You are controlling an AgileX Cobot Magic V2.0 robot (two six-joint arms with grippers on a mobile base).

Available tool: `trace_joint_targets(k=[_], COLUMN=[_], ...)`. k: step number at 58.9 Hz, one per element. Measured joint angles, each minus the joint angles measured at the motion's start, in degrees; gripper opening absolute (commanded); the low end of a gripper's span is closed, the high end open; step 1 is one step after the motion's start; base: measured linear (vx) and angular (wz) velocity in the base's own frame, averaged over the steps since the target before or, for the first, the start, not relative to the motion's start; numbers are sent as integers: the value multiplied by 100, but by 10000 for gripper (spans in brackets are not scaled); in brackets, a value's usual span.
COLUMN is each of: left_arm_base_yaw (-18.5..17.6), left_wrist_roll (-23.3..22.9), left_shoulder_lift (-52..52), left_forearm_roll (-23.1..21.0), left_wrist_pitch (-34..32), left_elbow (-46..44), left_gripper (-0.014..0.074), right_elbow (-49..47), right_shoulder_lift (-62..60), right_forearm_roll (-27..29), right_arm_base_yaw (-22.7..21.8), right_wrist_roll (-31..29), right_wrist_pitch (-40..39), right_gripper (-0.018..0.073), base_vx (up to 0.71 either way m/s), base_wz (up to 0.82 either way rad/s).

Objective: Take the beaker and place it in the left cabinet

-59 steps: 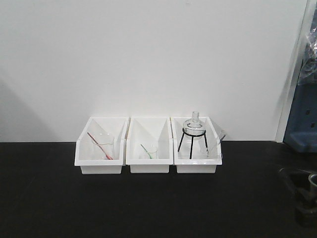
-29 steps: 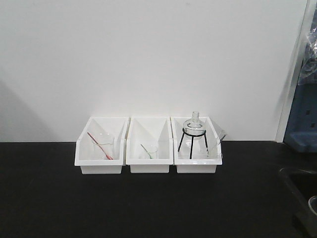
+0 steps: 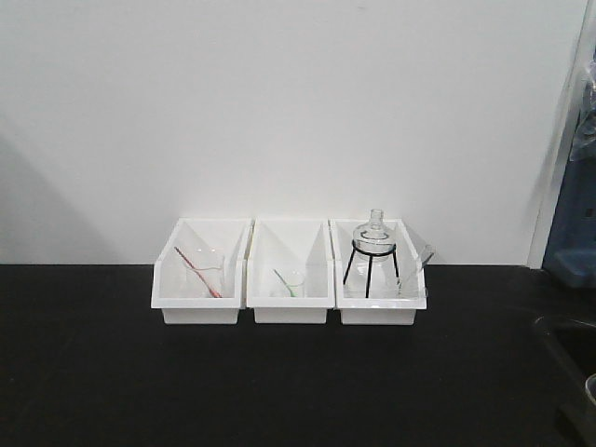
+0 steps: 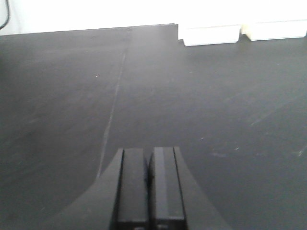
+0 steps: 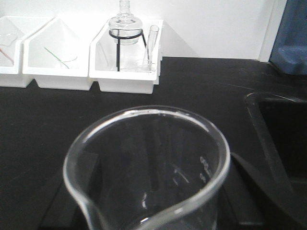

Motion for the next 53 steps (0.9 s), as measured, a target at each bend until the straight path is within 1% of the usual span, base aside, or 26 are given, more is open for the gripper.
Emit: trace_joint_targets(k=[25,53], left_arm_base_yaw=[0,0], left_wrist_roll=[0,0], left_shoulder_lift=[0,0], left_forearm_roll=[0,0], left_wrist_pitch=[0,0], left_elbow=[0,0], left_gripper=[4,4], right_elbow=[0,0], right_shoulder_lift=[-5,-5], right_forearm_roll=[0,0], right_arm_base_yaw=[0,0], right_wrist_roll=[0,0], right_wrist_pitch=[1,1], right_gripper=[-1,-1], base_vx=[-7,-14], base_wz=[28,55])
